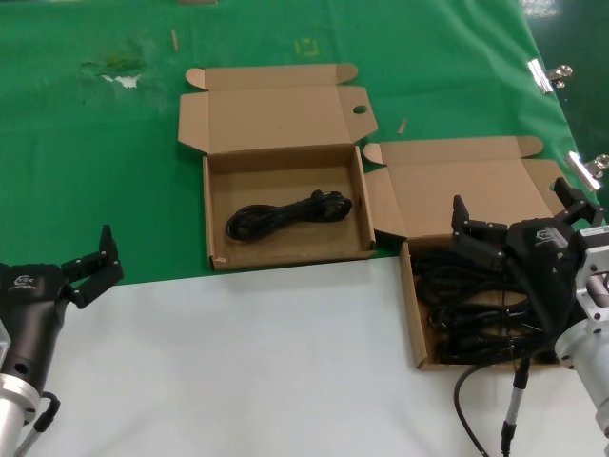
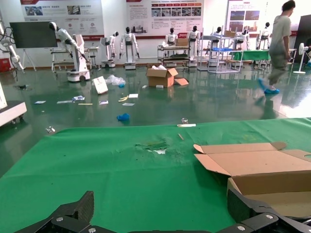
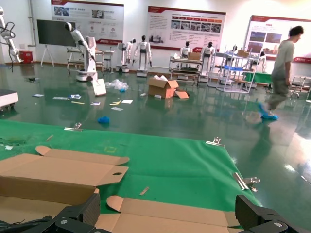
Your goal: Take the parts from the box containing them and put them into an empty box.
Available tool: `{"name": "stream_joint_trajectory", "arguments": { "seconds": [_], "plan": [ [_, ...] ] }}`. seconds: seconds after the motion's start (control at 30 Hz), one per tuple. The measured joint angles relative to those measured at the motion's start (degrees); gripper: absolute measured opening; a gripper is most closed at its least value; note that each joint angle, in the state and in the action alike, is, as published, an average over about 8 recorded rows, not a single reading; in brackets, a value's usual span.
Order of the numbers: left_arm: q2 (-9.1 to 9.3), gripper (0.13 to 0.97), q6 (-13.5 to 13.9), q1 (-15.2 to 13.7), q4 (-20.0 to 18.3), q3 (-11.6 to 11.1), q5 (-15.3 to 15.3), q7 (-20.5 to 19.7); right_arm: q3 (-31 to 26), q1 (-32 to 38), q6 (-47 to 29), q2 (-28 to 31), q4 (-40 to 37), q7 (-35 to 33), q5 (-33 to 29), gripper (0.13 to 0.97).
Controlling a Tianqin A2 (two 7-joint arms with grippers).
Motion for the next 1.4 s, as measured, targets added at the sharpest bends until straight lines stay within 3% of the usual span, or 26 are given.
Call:
{"name": "stream_joint_trajectory", "arguments": {
  "seconds": [1.4],
  "plan": [
    [0.0, 0.966, 0.0, 0.0, 0.0, 0.0, 0.0, 0.0, 0.0, 0.0, 0.0, 0.0, 0.0, 0.0, 0.0, 0.966]
  ]
}}
